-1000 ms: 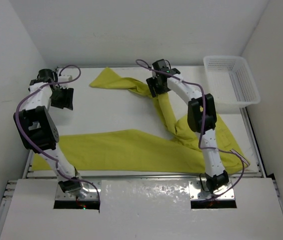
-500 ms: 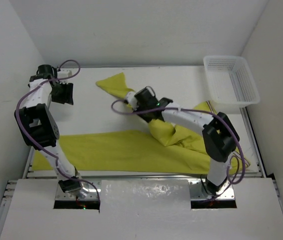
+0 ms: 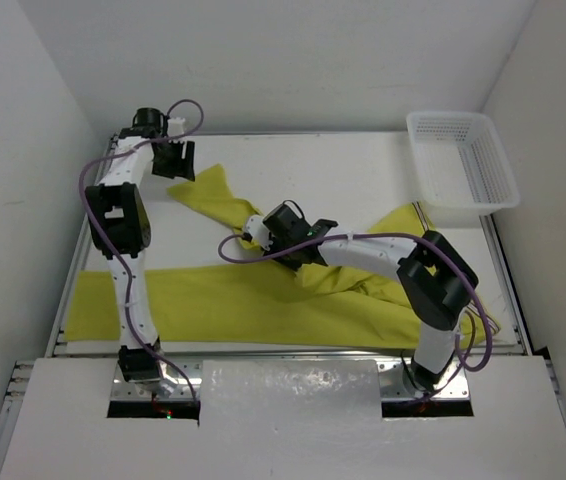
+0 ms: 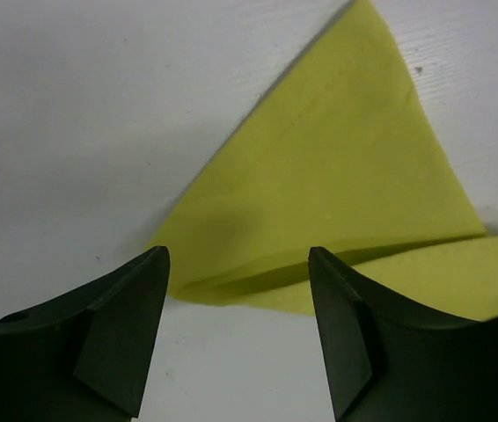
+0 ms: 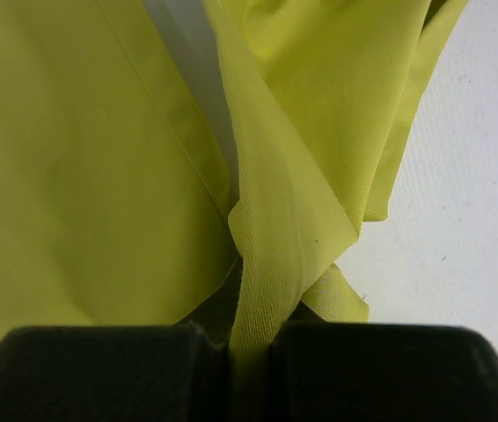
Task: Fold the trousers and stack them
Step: Flatten the trousers out
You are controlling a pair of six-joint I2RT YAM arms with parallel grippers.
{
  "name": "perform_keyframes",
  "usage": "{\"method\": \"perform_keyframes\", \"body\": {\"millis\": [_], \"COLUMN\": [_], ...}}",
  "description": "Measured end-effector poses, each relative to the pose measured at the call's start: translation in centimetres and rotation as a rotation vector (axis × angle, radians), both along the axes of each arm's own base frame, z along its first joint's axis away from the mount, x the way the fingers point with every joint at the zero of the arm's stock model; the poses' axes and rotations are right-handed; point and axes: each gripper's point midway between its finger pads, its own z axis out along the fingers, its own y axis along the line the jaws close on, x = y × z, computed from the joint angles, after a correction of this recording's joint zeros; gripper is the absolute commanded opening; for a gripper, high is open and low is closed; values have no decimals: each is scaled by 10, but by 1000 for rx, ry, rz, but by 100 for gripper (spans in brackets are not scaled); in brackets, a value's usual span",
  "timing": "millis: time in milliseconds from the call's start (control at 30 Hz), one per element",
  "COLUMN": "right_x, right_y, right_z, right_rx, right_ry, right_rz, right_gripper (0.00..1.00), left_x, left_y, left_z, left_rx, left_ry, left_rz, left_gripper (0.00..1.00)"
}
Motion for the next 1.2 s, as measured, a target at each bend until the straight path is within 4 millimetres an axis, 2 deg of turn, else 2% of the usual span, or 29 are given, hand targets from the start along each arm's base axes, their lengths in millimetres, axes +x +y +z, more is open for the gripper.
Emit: {"method": "perform_keyframes", "body": {"millis": [133,233,300,333,367,400,433,467,500,533,567,633,700,733,767,800,833,867,900,933,967,1000,1033,1067,1133,1200], "right_x": [0,0,0,1,1,2,3,4,5,7,9,18,26,30,37,50,64,78,98,114,124,132,136,138,132,119], "right_y": [0,0,1,1,2,3,4,5,6,8,11,18,23,20,12,-5,-29,-54,-98,-136,-167,-194,-210,-223,-239,-253], "right_z": [-1,-1,-1,-2,-2,-2,-1,0,3,8,14,35,68,89,108,135,155,169,184,188,186,175,159,138,89,45], "right_rx": [-3,-4,-5,-5,-5,-2,-3,0,-1,-1,3,42,137,211,279,386,452,503,551,568,560,526,481,425,300,184], "right_ry": [0,-1,0,0,0,1,-1,1,1,-1,-4,-24,-45,-50,-56,-74,-101,-124,-163,-189,-199,-196,-176,-142,-48,48], "right_rz": [1,3,4,3,3,-2,1,-2,-5,-2,-1,-12,-37,-67,-110,-185,-263,-356,-504,-639,-753,-860,-939,-1005,-1091,-1152], "right_gripper": [0,0,3,9,41,62,78,95,99,99,99,99,98,90,71,28,14,11,18,28,42,56,72,78,88,91], "left_x": [-6,-24,-29,-33,-37,-38,-39,-39,-40,-41,-44,-48,-53,-55,-59,-63,-68,-73,-79,-84,-90,-94,-99,-105,-117,-133], "left_y": [-5,-2,4,7,11,13,15,16,16,16,15,15,15,16,18,19,24,29,37,49,63,78,99,118,150,174], "left_z": [-27,-49,-51,-52,-55,-56,-57,-57,-57,-57,-57,-57,-57,-56,-57,-56,-56,-56,-55,-53,-51,-47,-44,-39,-29,-16], "left_rx": [33,67,100,118,135,148,159,167,170,169,168,169,176,179,184,188,193,195,196,198,198,199,205,212,226,240], "left_ry": [64,131,133,144,154,155,155,155,153,154,156,155,155,157,161,167,175,184,193,203,211,214,214,214,209,201], "left_rz": [17,31,40,48,50,53,49,48,44,35,26,6,-8,-13,-19,-26,-25,-23,-12,5,25,51,86,118,168,210], "left_gripper": [67,71,74,74,74,70,60,38,27,10,0,0,0,0,0,0,0,0,0,0,0,0,0,0,0,0]}}
